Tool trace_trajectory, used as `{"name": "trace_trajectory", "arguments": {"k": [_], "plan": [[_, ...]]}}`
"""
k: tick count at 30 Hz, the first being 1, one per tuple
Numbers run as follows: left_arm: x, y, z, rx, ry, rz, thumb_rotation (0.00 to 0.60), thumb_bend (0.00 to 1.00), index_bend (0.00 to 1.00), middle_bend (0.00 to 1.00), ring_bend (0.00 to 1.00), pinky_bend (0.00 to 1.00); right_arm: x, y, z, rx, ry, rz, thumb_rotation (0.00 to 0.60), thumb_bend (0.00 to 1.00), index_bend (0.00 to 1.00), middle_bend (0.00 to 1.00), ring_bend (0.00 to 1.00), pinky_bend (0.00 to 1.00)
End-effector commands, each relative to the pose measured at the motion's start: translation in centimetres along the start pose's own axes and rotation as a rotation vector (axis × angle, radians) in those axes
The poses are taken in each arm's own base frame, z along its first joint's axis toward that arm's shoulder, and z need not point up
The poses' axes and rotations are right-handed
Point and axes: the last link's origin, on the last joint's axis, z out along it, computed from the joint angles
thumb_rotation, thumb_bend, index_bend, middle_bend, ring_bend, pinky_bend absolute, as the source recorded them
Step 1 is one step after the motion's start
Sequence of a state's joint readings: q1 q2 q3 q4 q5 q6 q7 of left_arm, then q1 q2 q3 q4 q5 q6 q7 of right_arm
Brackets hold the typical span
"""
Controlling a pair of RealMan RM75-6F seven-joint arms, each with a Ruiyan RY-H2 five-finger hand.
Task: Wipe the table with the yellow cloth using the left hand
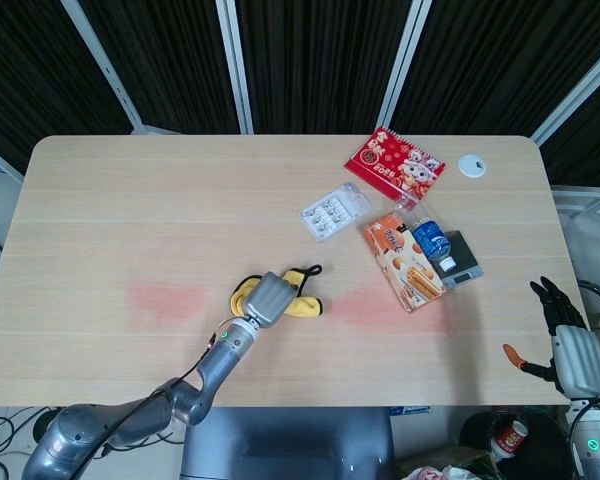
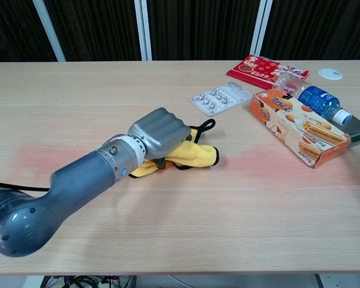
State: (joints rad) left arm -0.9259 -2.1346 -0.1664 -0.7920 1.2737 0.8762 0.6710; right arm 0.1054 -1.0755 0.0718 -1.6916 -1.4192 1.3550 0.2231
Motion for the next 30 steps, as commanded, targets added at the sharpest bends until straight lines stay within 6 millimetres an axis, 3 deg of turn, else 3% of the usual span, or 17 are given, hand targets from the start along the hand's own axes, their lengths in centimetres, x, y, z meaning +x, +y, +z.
{"name": "trace_trajectory", "arguments": {"k": [1, 10, 17, 24, 30], "plan": [[0.0, -1.4, 0.2, 0.033, 0.004, 0.028, 0.6, 0.49, 0.72, 0.74, 0.68, 0.78, 0.0, 0.0, 0.0, 0.001, 0.0, -0.001, 0.6, 0.15, 0.0, 0.0, 0.0, 0.13], [-1.1, -9.9, -1.2, 0.198, -0.03, 0.085, 0.6, 0.49, 0.72, 0.74, 0.68, 0.78, -0.1, -0.1, 0.0, 0.0, -0.003, -0.002, 0.6, 0.15, 0.0, 0.0, 0.0, 0.13], [-0.1, -18.3, -4.8, 0.38, -0.005, 0.044, 0.6, 0.49, 0.72, 0.73, 0.68, 0.77, -0.2, -0.2, -0.1, 0.003, -0.006, -0.005, 0.6, 0.16, 0.0, 0.0, 0.0, 0.13], [1.8, -22.9, -7.9, 0.498, 0.03, -0.024, 0.6, 0.49, 0.72, 0.73, 0.67, 0.77, -0.3, -0.3, -0.1, 0.008, -0.009, -0.009, 0.6, 0.15, 0.0, 0.0, 0.0, 0.13], [2.4, -24.2, -9.8, 0.547, 0.038, -0.083, 0.6, 0.48, 0.7, 0.72, 0.66, 0.75, -0.2, -0.3, -0.1, 0.007, -0.004, -0.008, 0.6, 0.15, 0.0, 0.0, 0.0, 0.13]]}}
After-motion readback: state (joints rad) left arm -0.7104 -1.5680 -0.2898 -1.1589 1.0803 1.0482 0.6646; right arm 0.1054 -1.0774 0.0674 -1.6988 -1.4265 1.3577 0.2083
